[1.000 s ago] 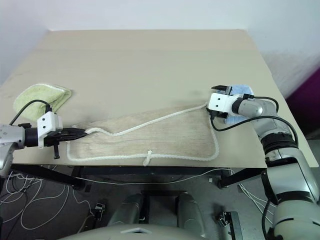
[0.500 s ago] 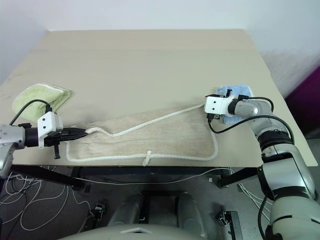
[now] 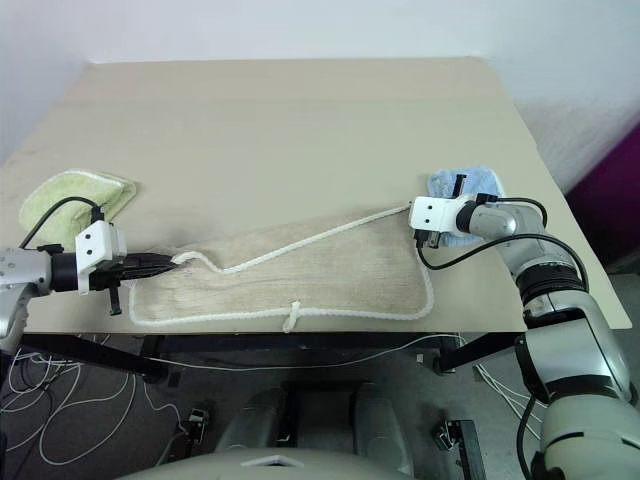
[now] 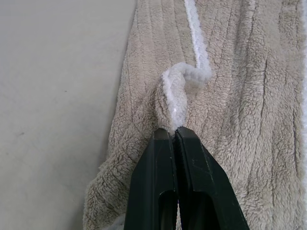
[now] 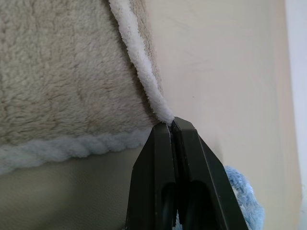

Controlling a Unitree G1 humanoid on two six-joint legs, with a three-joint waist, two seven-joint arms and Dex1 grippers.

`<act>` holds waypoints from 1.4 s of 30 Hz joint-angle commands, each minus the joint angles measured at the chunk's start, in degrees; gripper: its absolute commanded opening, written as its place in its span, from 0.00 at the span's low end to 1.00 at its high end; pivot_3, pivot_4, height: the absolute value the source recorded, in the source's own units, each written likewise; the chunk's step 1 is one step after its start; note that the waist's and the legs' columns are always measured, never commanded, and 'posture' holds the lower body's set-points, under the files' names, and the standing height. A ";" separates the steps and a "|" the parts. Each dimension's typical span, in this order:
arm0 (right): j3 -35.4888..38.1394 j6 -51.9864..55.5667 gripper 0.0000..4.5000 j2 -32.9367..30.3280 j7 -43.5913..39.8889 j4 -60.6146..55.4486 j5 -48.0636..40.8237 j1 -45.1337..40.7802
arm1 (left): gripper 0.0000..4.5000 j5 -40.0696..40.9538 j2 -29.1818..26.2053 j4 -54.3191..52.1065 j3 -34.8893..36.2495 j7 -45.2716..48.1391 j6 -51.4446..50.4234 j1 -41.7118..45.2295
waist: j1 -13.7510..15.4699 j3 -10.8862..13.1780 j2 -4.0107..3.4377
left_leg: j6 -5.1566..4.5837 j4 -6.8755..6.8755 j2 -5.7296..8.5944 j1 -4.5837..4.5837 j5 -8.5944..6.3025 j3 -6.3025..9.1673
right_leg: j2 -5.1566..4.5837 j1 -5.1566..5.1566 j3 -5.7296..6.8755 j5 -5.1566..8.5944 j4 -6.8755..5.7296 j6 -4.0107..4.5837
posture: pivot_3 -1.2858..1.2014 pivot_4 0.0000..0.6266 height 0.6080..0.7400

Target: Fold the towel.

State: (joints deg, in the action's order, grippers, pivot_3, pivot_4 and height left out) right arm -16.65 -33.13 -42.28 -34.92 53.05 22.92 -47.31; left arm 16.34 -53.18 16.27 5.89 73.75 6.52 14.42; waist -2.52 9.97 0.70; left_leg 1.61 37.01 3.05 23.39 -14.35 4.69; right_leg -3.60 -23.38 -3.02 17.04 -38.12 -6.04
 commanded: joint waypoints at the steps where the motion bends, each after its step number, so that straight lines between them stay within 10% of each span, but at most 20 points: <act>1: 1.15 -1.10 0.01 -1.10 1.41 -2.23 -0.20 -0.57 | 0.00 1.10 0.46 0.18 1.98 -1.31 -0.29 2.17 | 0.06 0.00 0.00 | 0.00 0.00 0.00 0.00 0.00 0.00 | 0.00 0.00 0.00 0.00 0.00 0.00 | 0.52 0.24 1.00; 10: 1.62 -0.37 0.01 -0.33 -3.38 -2.96 -3.38 -0.34 | 0.00 1.06 1.16 0.35 2.08 -2.37 -0.48 3.06 | -0.03 0.01 -0.01 | 0.00 0.01 0.00 0.00 0.00 0.00 | 0.01 0.00 0.00 0.00 0.00 0.00 | 0.52 0.24 1.00; 18: -1.54 -2.43 0.49 0.76 4.92 -0.92 3.63 -0.23 | 0.00 1.00 1.44 -0.85 1.78 -2.58 -1.02 2.57 | -0.02 0.00 -0.01 | 0.01 0.01 0.00 0.00 0.00 0.00 | 0.01 -0.02 0.00 0.00 -0.02 0.00 | 0.52 0.24 1.00; 29: -3.65 -5.00 0.49 2.30 7.54 1.85 6.16 -2.14 | 0.00 0.99 1.76 -2.28 1.35 -2.84 -1.70 2.15 | -0.06 0.00 0.00 | 0.01 0.01 0.00 0.00 0.01 0.00 | 0.01 0.00 0.00 0.00 -0.02 0.00 | 0.52 0.24 1.00; 37: -3.29 -5.72 0.00 2.44 5.47 2.54 5.16 -1.98 | 0.00 0.88 1.82 -2.55 1.47 -2.99 -1.95 1.80 | -0.04 0.00 -0.01 | 0.01 0.01 0.00 0.00 0.01 0.00 | 0.02 0.00 0.00 0.00 -0.02 0.00 | 0.52 0.24 1.00; 42: -3.09 -5.78 0.00 2.19 4.99 2.48 4.87 -2.17 | 0.00 0.82 1.94 -2.71 1.37 -3.17 -2.11 1.82 | -0.04 0.00 -0.01 | 0.01 0.02 0.00 0.00 0.01 0.00 | 0.01 0.00 0.00 0.00 -0.02 0.00 | 0.52 0.24 1.00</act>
State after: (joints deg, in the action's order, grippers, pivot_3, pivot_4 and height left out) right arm -20.25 -38.12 -39.75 -29.62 55.53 28.47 -48.47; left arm 16.84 -51.14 15.38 6.41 70.83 4.27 16.23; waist -2.56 9.97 0.69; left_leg 1.62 37.02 3.06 23.38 -14.35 4.69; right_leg -3.58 -23.37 -3.02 17.04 -38.13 -6.04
